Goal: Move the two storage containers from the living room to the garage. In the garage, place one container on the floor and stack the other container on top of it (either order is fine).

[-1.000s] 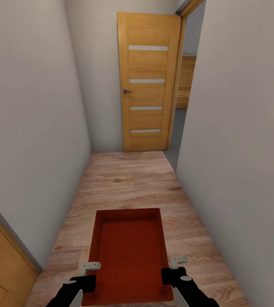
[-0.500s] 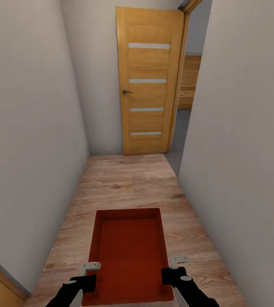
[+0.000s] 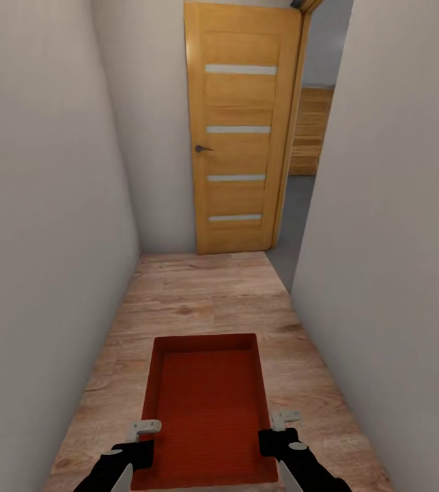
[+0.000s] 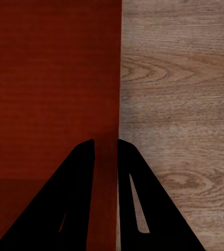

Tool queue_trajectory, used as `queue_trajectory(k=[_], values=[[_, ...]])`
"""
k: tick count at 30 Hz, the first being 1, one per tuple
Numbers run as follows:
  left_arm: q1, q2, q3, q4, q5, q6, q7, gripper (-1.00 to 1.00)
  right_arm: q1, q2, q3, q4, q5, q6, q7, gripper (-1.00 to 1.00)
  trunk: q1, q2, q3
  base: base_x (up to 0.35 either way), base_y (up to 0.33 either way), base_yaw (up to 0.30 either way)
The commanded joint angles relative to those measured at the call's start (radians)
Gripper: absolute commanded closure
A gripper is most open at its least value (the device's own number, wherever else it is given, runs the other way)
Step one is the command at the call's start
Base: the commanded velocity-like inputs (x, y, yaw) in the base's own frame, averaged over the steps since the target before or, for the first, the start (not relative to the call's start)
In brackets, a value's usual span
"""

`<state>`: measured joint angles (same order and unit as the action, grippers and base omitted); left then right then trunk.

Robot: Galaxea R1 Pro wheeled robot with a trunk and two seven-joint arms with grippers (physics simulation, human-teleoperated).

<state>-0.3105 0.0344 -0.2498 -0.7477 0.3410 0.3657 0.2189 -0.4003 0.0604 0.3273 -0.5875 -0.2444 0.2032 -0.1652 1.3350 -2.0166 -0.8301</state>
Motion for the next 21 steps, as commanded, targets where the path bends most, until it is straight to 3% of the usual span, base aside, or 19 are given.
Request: queue_trajectory(k=[1,21], values=[[-0.001,0.001,-0.01,-0.036,0.025,-0.001,0.01,1.0,0.0,-0.001,0.009,0.0,-0.02,0.004,-0.005,1.0,0.0,0.0,-0.001,0.343,0.065,0.0],[-0.001,0.001,-0.009,-0.035,0.025,-0.001,0.009,1.0,0.0,-0.001,0.009,0.0,-0.019,0.004,-0.005,1.0,0.0,0.0,-0.001,0.343,0.075,0.0]])
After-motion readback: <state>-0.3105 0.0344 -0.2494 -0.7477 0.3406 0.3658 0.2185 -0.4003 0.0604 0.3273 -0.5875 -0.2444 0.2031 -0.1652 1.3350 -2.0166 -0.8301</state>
